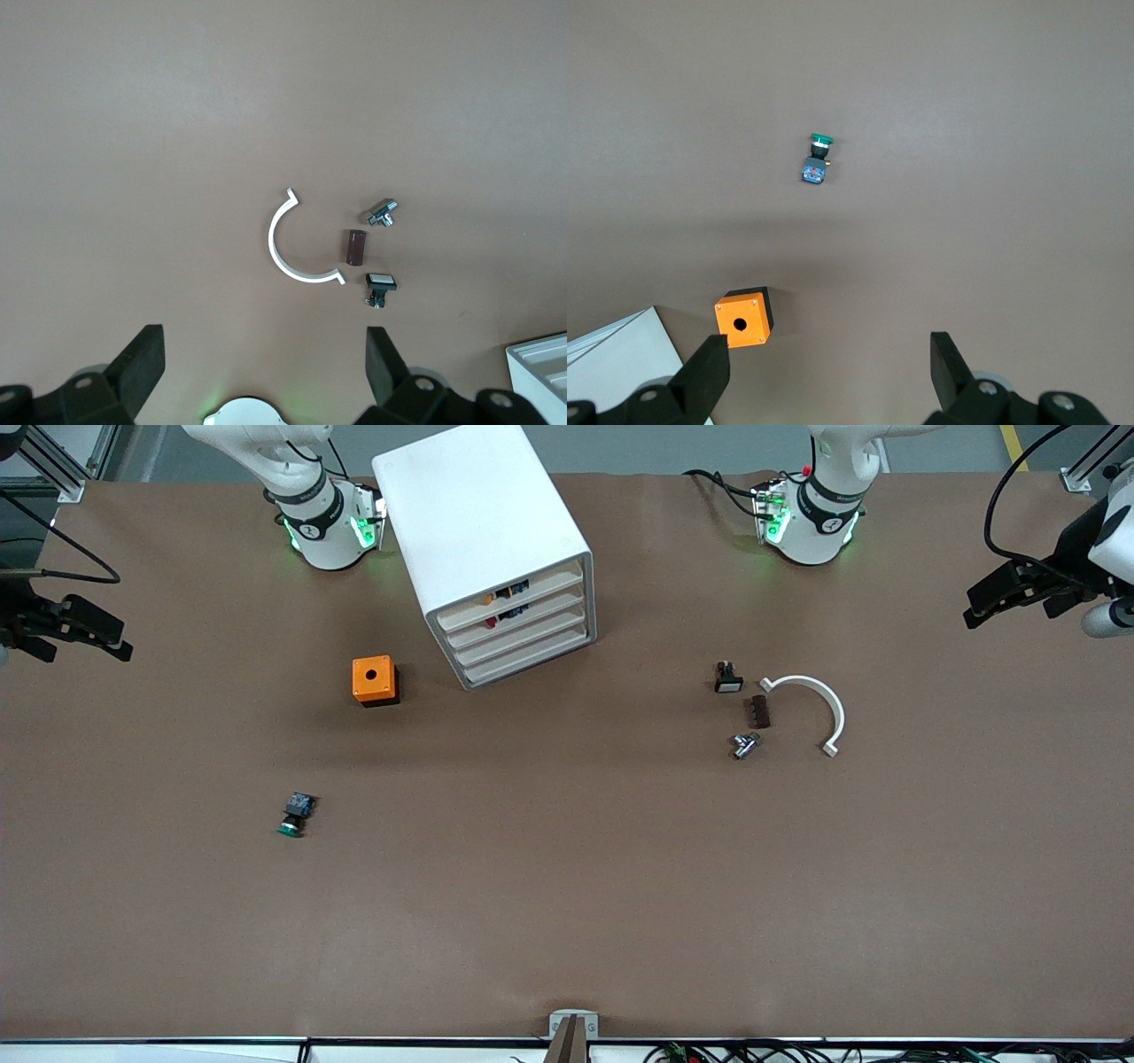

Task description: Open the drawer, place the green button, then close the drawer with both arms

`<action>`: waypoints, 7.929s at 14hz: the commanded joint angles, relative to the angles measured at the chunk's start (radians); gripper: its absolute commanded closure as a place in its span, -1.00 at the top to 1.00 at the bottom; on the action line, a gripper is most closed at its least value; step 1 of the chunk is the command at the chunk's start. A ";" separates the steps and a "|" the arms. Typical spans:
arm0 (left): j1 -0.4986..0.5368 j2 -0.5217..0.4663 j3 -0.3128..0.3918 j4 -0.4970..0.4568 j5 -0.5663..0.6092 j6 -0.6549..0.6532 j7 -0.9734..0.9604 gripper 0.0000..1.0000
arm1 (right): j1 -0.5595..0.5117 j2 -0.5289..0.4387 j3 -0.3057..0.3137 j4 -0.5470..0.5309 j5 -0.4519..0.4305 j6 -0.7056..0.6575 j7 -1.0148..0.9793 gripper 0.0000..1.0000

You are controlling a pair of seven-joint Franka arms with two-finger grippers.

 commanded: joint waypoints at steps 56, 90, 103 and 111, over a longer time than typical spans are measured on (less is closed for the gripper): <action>-0.745 1.007 -0.074 0.227 -0.829 0.353 -2.257 -0.94 | 0.105 0.625 -0.003 -0.304 0.053 0.912 0.446 -1.00; -0.452 0.783 -0.043 0.315 -0.056 0.394 -1.284 1.00 | 0.894 0.557 0.003 -0.084 0.056 0.694 2.000 -1.00; -0.572 0.832 -0.061 0.168 -0.040 0.623 -0.938 1.00 | 0.850 0.559 -0.003 0.069 0.051 0.426 1.548 1.00; -0.664 0.870 -0.135 0.165 -0.112 0.627 -0.956 1.00 | 0.511 0.380 -0.029 0.155 -0.001 0.051 0.672 1.00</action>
